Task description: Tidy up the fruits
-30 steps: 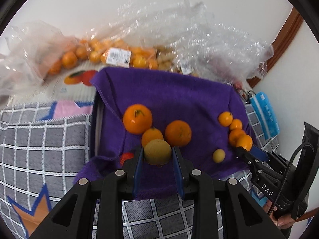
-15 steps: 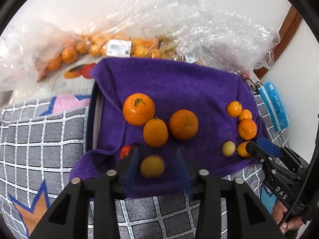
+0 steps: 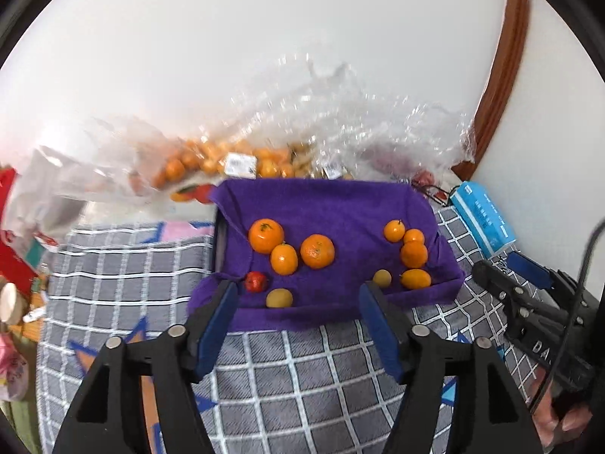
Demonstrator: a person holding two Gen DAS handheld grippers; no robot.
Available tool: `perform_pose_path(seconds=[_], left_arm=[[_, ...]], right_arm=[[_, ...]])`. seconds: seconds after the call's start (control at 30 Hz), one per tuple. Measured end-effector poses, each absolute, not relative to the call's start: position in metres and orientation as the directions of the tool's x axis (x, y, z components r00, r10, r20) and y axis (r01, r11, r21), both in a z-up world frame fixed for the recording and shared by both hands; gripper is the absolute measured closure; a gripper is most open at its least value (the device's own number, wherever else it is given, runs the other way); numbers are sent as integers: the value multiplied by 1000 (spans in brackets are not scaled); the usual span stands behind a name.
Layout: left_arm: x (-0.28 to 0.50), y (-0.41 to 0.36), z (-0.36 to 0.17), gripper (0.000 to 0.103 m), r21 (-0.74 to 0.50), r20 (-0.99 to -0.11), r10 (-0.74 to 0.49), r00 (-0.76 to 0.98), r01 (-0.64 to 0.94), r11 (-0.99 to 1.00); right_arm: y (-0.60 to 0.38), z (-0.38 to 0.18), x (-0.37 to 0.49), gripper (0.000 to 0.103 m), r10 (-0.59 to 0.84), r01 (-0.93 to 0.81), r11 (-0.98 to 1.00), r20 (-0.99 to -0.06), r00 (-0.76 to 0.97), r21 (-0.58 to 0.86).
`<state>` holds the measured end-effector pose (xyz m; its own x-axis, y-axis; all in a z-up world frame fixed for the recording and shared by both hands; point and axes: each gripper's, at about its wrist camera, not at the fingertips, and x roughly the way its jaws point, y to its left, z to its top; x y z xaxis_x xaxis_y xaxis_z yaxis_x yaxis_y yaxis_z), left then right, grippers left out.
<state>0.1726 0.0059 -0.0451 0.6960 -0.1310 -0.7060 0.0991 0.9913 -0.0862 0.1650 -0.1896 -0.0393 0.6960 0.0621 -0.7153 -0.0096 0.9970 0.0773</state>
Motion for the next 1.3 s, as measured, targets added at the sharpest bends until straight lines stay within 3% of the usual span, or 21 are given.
perform_pose_path(seconds=[0.23, 0.3, 0.37, 0.73, 1.3], left_arm=[[122, 8, -24, 24, -73, -644, -91, 759, 58, 996], [111, 8, -20, 20, -74, -627, -85, 775, 49, 996], [102, 7, -18, 19, -76, -616, -82, 784, 45, 996], [77, -2, -13, 17, -51, -595, -63, 801, 40, 998], [78, 0, -15, 17, -53, -603, -46, 796, 18, 998]], right_arm=[[-202, -19, 127, 36, 53, 21, 995, -699, 713, 98], [-202, -14, 118, 32, 45, 20, 996, -695, 718, 86], [-203, -9, 108, 19, 42, 23, 996, -680, 732, 85], [-210, -5, 81, 4, 16, 51, 995, -653, 757, 84], [-210, -12, 79, 3, 28, 40, 996, -671, 741, 86]])
